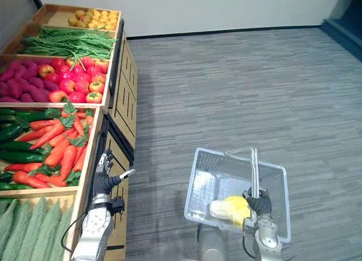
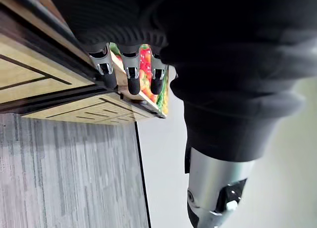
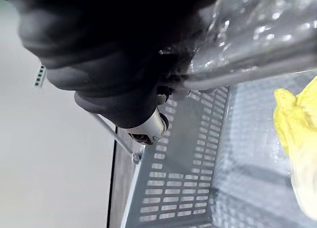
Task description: Pick vegetable in the basket
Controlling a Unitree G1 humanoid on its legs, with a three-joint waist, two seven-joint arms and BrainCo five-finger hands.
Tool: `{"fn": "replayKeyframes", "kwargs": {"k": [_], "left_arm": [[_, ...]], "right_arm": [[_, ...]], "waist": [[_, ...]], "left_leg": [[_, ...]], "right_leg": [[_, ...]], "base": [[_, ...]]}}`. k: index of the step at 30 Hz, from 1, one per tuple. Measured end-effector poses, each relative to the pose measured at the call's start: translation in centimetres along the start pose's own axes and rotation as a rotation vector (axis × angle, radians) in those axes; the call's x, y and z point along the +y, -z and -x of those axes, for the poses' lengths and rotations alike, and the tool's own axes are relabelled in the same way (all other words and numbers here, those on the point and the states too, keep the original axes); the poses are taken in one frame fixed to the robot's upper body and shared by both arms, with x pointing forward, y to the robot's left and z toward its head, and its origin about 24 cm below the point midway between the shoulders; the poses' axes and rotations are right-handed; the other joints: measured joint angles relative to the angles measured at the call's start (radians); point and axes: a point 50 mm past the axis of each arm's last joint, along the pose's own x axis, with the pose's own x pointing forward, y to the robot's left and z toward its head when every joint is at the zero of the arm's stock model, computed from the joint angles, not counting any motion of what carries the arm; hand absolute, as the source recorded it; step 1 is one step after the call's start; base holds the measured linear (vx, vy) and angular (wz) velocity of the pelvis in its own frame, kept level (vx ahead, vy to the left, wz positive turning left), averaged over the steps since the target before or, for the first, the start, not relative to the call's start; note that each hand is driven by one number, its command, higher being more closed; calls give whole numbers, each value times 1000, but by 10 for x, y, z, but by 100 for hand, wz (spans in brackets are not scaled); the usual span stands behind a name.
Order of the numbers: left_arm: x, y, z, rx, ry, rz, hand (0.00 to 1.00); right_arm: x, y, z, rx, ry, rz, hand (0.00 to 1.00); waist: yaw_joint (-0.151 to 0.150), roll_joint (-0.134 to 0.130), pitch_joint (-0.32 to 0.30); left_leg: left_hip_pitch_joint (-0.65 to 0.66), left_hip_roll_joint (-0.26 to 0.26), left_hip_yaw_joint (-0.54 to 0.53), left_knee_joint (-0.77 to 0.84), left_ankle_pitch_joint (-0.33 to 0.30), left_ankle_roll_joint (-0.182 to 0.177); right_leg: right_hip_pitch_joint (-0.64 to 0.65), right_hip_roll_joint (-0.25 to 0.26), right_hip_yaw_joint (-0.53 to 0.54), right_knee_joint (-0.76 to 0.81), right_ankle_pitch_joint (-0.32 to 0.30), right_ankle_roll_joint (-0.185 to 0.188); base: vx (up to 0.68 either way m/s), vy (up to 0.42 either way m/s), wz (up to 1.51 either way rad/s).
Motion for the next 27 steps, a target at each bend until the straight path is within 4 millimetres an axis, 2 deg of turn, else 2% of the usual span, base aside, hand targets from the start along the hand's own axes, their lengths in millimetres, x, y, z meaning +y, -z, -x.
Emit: {"fn": "replayKeyframes", "kwargs": {"k": [1,2,3,5,6,7,8,10,11,12,13,15,17,18,19,20,21,23,24,25,26,27], "left_arm": [[-2,0,0,0,5,6,0],[-3,1,2,5,6,9,0],[-2,3,5,12,5,8,0],[-2,2,7,8,3,10,0],[-1,-2,6,-9,0,14,0],[-2,-7,4,-31,-1,19,0],[-2,-8,4,-34,0,19,0],[-3,-9,3,-39,3,21,0],[-5,-15,2,-63,6,32,0],[-5,-17,2,-74,5,34,0],[-3,-21,-1,-89,6,25,0],[-3,-21,0,-90,2,28,0],[-3,-18,2,-67,0,28,0],[-1,-17,3,-62,-3,21,0],[-1,-18,3,-67,-2,20,0],[1,-19,2,-71,-7,14,0],[3,-19,2,-73,-15,9,0],[6,-24,1,-97,-26,-1,0],[3,-28,1,-113,-17,6,0],[1,-31,2,-124,-10,12,0],[-4,-36,2,-144,12,22,0],[-7,-37,2,-151,22,24,0]], "right_arm": [[1,-1,0,-6,-3,-1,100],[3,-3,1,-14,-13,-1,100],[9,-8,3,-34,-24,-16,100],[9,-16,6,-70,-13,-29,100],[9,-23,6,-101,0,-51,100],[9,-28,4,-129,2,-66,100],[8,-29,1,-131,6,-70,100],[-1,-24,0,-113,38,-63,100],[-9,-19,3,-94,62,-48,100],[-11,-15,4,-76,74,-48,100],[-12,0,4,-6,86,-49,100],[-12,6,4,21,88,-49,100],[-12,17,5,83,91,-41,100],[-10,26,7,129,86,-32,100],[-8,32,9,160,84,-29,100],[-7,36,10,182,82,-29,100],[-6,37,10,185,81,-30,100],[-2,35,10,175,78,-49,100],[0,33,12,168,81,-64,100],[1,32,14,162,82,-74,100],[0,31,20,154,90,-93,100],[0,31,24,153,95,-102,100]], "waist": [[2,2,5],[6,1,6],[24,-1,8],[27,-7,13],[30,-17,20],[36,-26,24],[41,-29,27],[41,-31,28],[28,-8,23],[24,-6,22],[26,-37,12],[29,-50,14],[25,-56,18],[18,-66,25],[7,-74,27],[-2,-72,28],[-1,-65,28],[4,-66,30],[5,-67,29],[4,-67,29],[0,-71,25],[1,-76,21]], "left_leg": [[-37,22,1,94,59,8],[-91,63,23,250,147,30],[-142,107,83,402,123,57],[-201,121,145,489,75,97],[-245,115,206,494,29,103],[-291,77,272,390,-25,102],[-310,53,334,280,-36,109],[-319,19,458,93,-20,102],[-310,-2,564,-75,120,131],[-297,-5,601,-97,95,220],[-271,-81,570,-156,51,255],[-263,-124,555,-187,40,263],[-216,-176,524,-226,26,276],[-163,-209,484,-250,13,282],[-133,-225,454,-254,3,284],[-107,-232,415,-256,-9,290],[-91,-232,400,-264,-13,288],[-66,-233,348,-268,-27,273],[-52,-232,305,-261,-38,260],[-49,-230,277,-253,-45,255],[-53,-230,219,-224,-64,245],[-68,-231,190,-206,-78,235]], "right_leg": [[40,2,-11,-21,-10,-7],[112,20,-28,-68,-21,-23],[193,43,-31,-124,-29,-39],[283,49,-43,-188,-42,-59],[344,48,-51,-236,-41,-58],[407,36,-70,-285,-36,-49],[438,22,-84,-305,-37,-47],[488,-9,-128,-320,-54,-16],[529,-5,-168,-319,-89,36],[544,-4,-176,-319,-109,49],[569,-48,-189,-313,-132,71],[570,-73,-192,-278,-137,80],[528,-118,-193,-84,-136,88],[469,-163,-177,134,-97,113],[419,-186,-144,290,-78,97],[350,-179,-86,392,-121,70],[298,-164,-46,402,-144,53],[204,-107,51,318,-183,46],[179,-52,139,239,-188,47],[174,-23,193,197,-188,48],[168,31,313,123,-186,50],[168,52,368,93,-183,52]], "base": [[475,-236,25],[376,-163,-2],[441,-188,-11],[377,-128,3],[449,-85,27],[558,-57,27],[579,20,32],[474,104,53],[386,149,79],[519,260,116],[344,209,80],[317,190,65],[323,189,69],[369,161,83],[425,122,116],[327,43,100],[337,-15,84],[265,-73,72],[165,-116,89],[212,-186,125],[170,-181,116],[244,-339,166]]}}
